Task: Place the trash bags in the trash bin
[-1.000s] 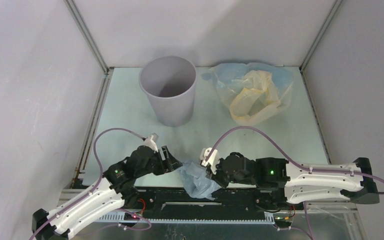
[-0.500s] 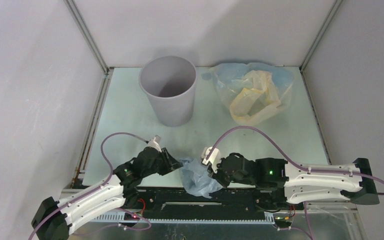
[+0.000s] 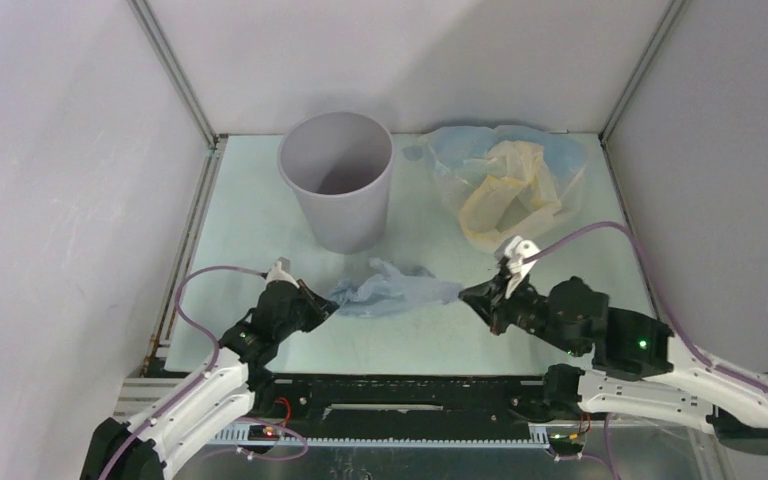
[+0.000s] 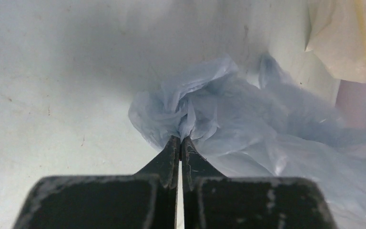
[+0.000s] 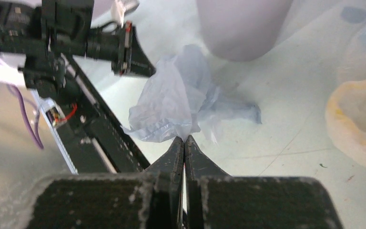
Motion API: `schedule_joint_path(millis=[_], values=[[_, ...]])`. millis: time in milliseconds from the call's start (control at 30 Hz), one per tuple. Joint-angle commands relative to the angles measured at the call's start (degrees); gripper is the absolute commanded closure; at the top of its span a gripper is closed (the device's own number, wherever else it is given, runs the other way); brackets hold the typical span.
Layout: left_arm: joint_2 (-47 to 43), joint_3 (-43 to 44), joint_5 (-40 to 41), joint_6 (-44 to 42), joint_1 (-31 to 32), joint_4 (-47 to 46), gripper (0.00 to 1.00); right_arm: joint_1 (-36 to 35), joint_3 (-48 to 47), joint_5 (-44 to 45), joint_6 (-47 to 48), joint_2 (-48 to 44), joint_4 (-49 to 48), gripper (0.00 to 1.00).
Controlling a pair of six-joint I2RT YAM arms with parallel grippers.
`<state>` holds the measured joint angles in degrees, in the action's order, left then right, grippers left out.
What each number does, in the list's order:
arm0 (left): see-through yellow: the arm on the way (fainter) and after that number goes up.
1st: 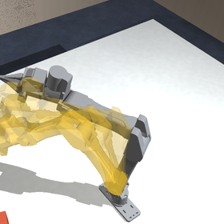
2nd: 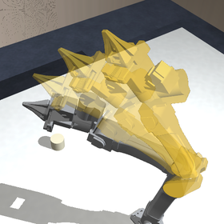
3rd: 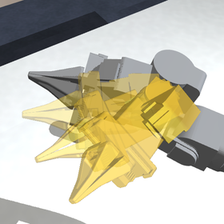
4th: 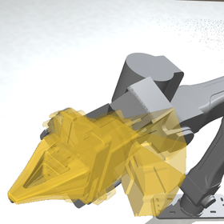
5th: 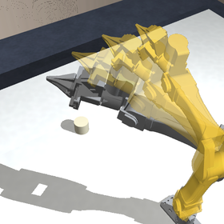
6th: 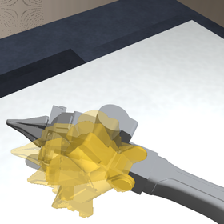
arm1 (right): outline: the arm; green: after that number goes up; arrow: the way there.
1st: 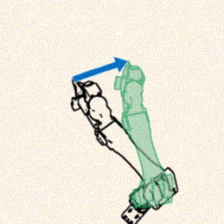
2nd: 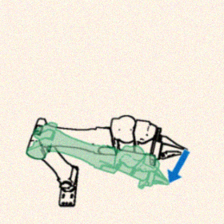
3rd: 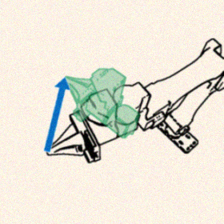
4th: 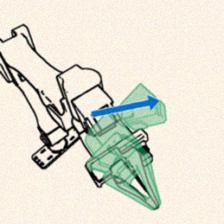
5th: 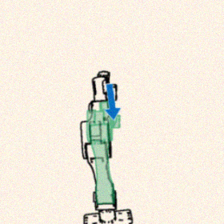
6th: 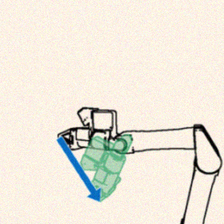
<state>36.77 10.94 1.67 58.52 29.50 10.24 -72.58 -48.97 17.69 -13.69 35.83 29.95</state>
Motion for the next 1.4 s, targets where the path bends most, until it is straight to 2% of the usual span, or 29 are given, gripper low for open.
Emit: schedule_joint_path(millis=[0, 200, 367, 467, 533, 767, 867, 967, 1100, 1367], values=[[0.05, 1.64, -1.10, -3.37, -2.56, -1.63, 1.00, 4.34, -5.41, 0.22, -1.60, -0.82, 1.90, 1.00], [-2.84, 0.93, -3.36, -3.37, -4.62, -1.52, 1.00, 7.44, -6.75, 0.73, -2.60, -0.40, 3.48, 1.00], [-6.23, 2.46, -2.97, -5.09, -4.71, 1.19, 1.00, 7.98, -6.62, -6.15, -2.44, 2.15, 5.27, 1.00], [-6.85, 4.07, -4.97, -6.88, -4.70, 1.27, 1.00, 7.97, -5.57, -22.61, -0.20, 4.70, 4.11, 0.78], [-6.53, 4.79, -7.37, -8.88, -4.75, 0.14, 1.00, 7.78, -5.43, -28.01, -0.19, 6.90, 4.09, 0.64], [-4.33, 5.66, -12.64, -14.37, -4.71, -0.39, 1.00, 8.98, -5.32, -19.46, -2.87, 6.64, 4.37, 0.21], [-4.03, 4.64, -17.01, -15.56, -4.70, -2.74, 1.00, 10.91, -5.43, -14.98, -4.52, 6.53, 2.70, 0.10], [-3.97, 3.38, -19.58, -15.98, -4.71, -4.40, 1.00, 14.83, -5.43, -11.96, -7.45, 9.13, 2.25, 0.10], [-4.54, 1.05, -20.73, -15.94, -4.71, -5.95, 1.00, 20.93, -5.10, -10.74, -14.00, 15.09, 3.15, 0.19], [-6.29, -4.26, -22.39, -14.23, -4.41, -9.26, 1.00, 22.93, -0.17, -8.49, -22.46, 25.89, -4.29, 0.25]])
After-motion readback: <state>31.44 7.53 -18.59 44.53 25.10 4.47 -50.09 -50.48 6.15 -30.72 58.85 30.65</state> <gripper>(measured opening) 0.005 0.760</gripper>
